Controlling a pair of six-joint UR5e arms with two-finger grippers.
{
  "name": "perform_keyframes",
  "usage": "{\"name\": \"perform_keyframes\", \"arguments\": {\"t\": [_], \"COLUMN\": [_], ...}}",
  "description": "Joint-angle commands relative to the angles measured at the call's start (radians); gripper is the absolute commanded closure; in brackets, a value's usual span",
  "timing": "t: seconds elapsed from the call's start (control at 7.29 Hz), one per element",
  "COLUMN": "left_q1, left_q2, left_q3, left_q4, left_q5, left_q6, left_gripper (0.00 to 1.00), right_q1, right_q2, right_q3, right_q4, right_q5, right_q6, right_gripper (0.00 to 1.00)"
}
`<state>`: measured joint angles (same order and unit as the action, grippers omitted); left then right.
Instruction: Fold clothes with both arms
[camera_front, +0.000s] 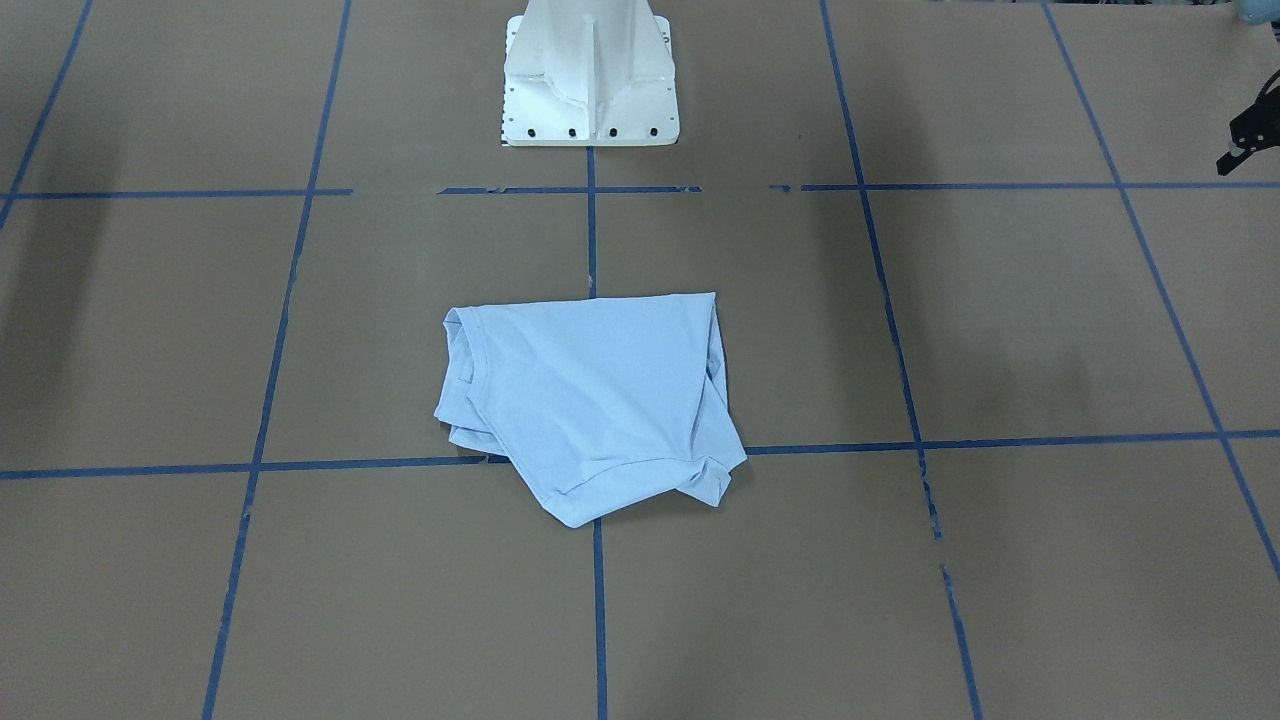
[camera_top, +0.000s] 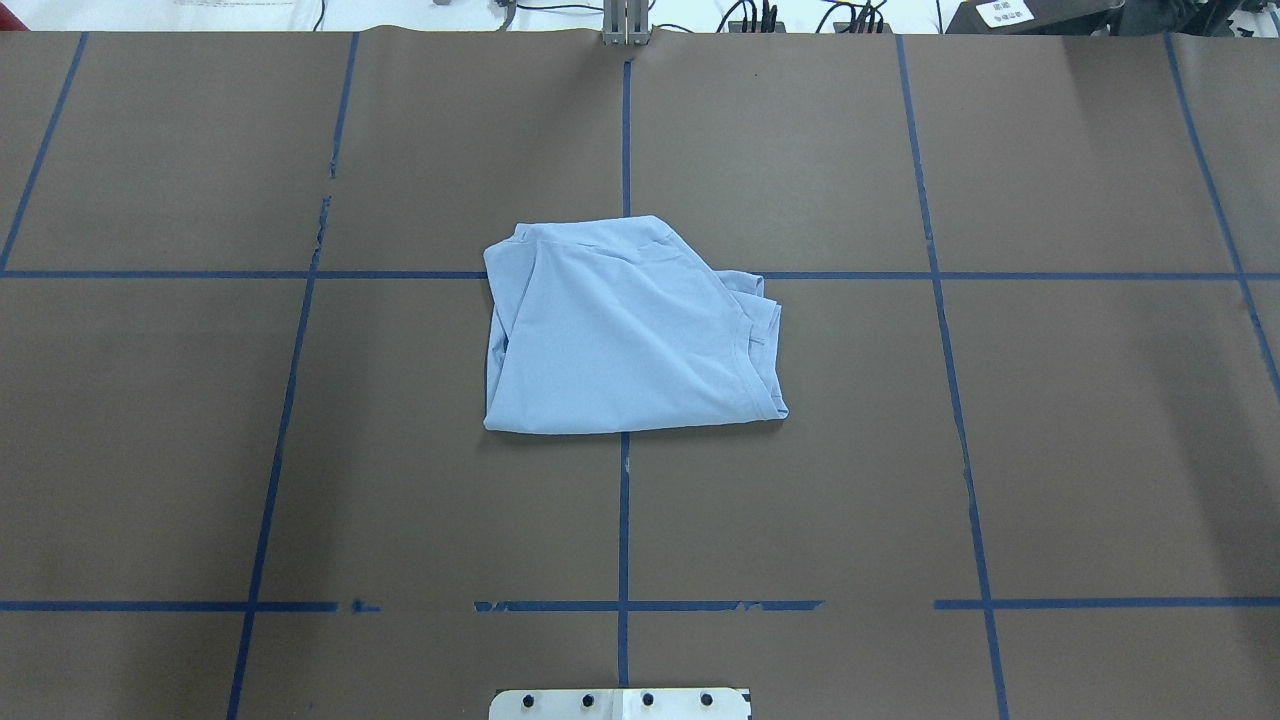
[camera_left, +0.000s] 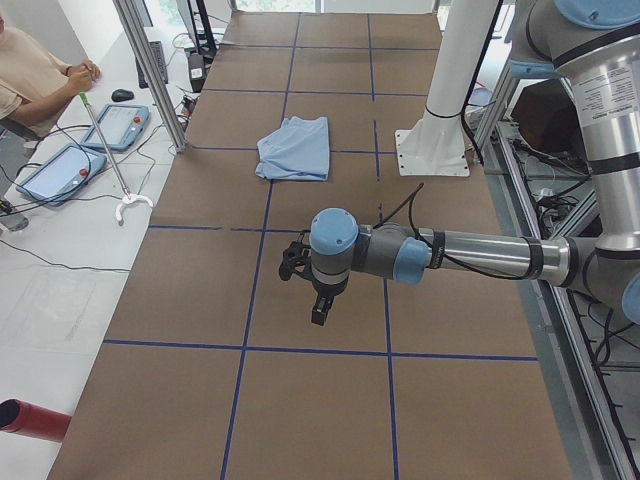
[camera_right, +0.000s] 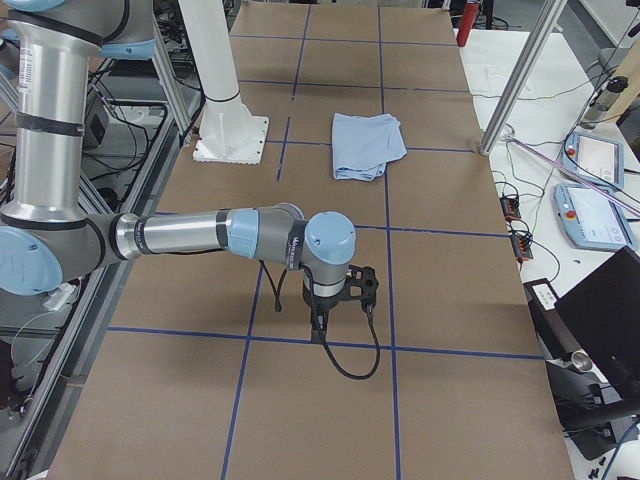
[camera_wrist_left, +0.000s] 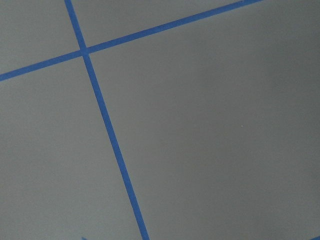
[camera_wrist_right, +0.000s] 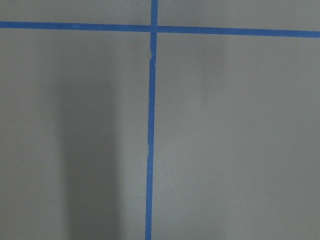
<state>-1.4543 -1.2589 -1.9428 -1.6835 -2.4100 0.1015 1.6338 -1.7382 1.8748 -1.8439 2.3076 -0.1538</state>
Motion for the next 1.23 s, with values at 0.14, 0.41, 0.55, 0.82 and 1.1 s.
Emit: {"name": "perform_keyframes", "arguments": {"t": [0.14, 0.41, 0.55, 0.82, 1.1], "left_q1": [-0.104, -0.147, -0.149, -0.153, -0.167], "left_q2": [-0.019, -0.031, -0.033, -0.034, -0.036], "left_q3": [-0.005, 0.002, -0.008, -0.007, -0.008], "left_q4": [0.186, 0.196, 0.194, 0.188, 0.188], "left_q5": [0.014, 0.034, 0.051, 0.045, 0.045], "left_q6": [0.165, 0.216, 0.216, 0.210, 0.211], "left_gripper": [0.00, 0.00, 0.00, 0.00, 0.00], "right_q1": [0.000, 0.000, 0.001, 0.000, 0.001], "right_q2": [0.003, 0.005, 0.005, 0.003, 0.003], "right_q3": [0.000, 0.000, 0.001, 0.009, 0.009], "right_q4": [0.000, 0.000, 0.000, 0.037, 0.038], "right_q5": [0.000, -0.002, -0.002, -0.004, -0.002], "right_q6": [0.000, 0.000, -0.004, -0.009, -0.009], "right_gripper": [0.00, 0.00, 0.00, 0.00, 0.00]}}
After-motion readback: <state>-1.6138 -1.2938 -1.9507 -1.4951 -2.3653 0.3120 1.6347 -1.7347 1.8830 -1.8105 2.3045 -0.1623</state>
